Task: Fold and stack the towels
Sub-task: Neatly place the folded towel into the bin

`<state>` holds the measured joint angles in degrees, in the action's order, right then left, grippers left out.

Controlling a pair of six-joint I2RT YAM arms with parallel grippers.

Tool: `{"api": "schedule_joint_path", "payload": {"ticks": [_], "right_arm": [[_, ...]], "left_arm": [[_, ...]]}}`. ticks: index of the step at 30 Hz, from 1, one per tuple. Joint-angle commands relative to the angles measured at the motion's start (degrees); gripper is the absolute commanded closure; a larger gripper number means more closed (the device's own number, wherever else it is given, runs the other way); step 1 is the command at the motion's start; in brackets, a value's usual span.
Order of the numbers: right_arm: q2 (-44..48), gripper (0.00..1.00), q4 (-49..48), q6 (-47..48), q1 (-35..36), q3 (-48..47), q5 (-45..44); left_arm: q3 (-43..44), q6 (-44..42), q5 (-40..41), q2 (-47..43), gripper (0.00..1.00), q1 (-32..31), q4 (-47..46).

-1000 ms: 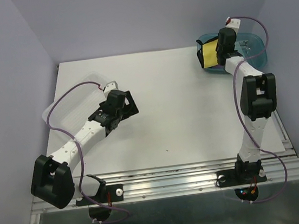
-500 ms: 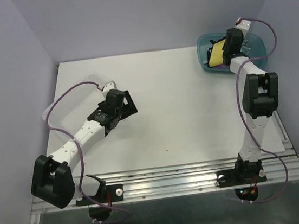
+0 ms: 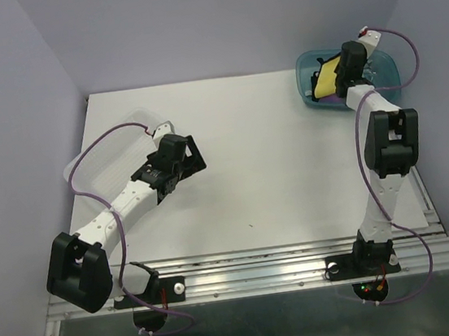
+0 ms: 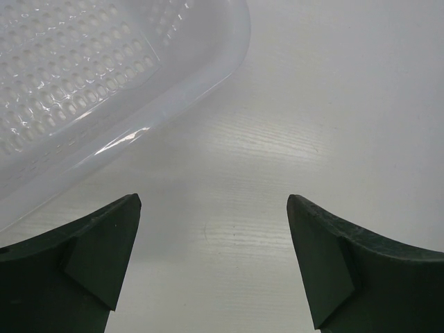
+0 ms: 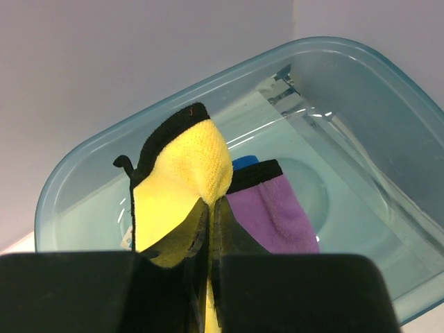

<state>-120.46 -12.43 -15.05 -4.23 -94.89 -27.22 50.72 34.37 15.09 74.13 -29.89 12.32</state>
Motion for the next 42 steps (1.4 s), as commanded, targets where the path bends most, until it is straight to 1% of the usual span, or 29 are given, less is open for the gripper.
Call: {"api": "schedule_joint_path", "payload": {"ticks": [1, 11, 18, 21, 25, 26, 27, 28, 29, 31, 36, 38, 39, 40, 42], "right_arm": [[-0.8, 0.99, -3.4, -2.7, -1.8, -2.2, -1.3], [-3.8, 0.98, -1.8, -3.0, -3.2, -1.1, 3.9], [-3.4, 0.93, -1.6, -4.7, -4.1, 0.7, 1.9], [-3.1, 0.90, -0.8, -6.3, -4.2, 1.5, -0.7], [-2.9, 0.76, -1.5, -8.0, -4.6, 3.1, -1.7], [-3.2, 0.63, -0.5, -8.6, -4.7, 3.0, -2.0], [-3.3, 0.63, -0.5, -8.6, -4.7, 2.8, -2.4], [-3.4, 0.47, 0.3, -9.3, -4.8, 2.4, -2.6], [-3.3, 0.41, 0.5, -9.4, -4.9, 2.2, -2.6], [-2.8, 0.40, 0.5, -8.9, -4.9, 1.7, -2.2], [-1.0, 0.29, 2.0, -7.5, -4.9, -0.1, 0.0], [0.5, 0.17, 3.1, -7.3, -4.9, 0.1, 1.4], [1.1, 0.07, 3.5, -7.3, -4.9, 0.3, 2.8], [2.1, 0.00, 3.9, -7.5, -4.9, 1.5, 3.3], [5.5, 0.00, 3.7, -7.5, -4.9, 3.2, 5.6]], "left_arm": [[1.5, 0.2, 1.2, -1.6, 0.01, 0.2, -0.1], [1.4, 0.2, 0.7, -0.8, 0.01, 0.2, -0.2], [1.5, 0.3, 0.6, -0.8, 0.01, 0.2, -0.1], [1.4, 0.3, 0.6, -0.8, 0.01, 0.2, -0.1], [1.4, 0.3, 0.4, -1.1, 0.01, 0.2, 0.1], [1.3, 0.4, 0.4, -1.2, 0.01, 0.2, 0.3], [1.3, 0.4, 0.5, -1.2, 0.01, 0.2, 0.3], [1.2, 0.5, 0.5, -1.4, 0.01, 0.2, 0.4], [1.2, 0.6, 0.4, -1.4, 0.01, 0.2, 0.3], [1.0, 0.5, 0.4, -1.8, 0.01, 0.2, 0.3], [1.1, 0.6, 0.2, -2.4, 0.01, 0.2, 0.4], [1.0, 0.6, 0.0, -2.3, 0.01, 0.2, 0.3], [1.3, 0.5, -0.1, -2.3, 0.01, 0.2, 0.3], [1.3, 0.5, -0.1, -2.3, 0.01, 0.2, 0.3], [1.7, 0.3, -0.2, -2.7, 0.01, 0.2, 0.4]]}}
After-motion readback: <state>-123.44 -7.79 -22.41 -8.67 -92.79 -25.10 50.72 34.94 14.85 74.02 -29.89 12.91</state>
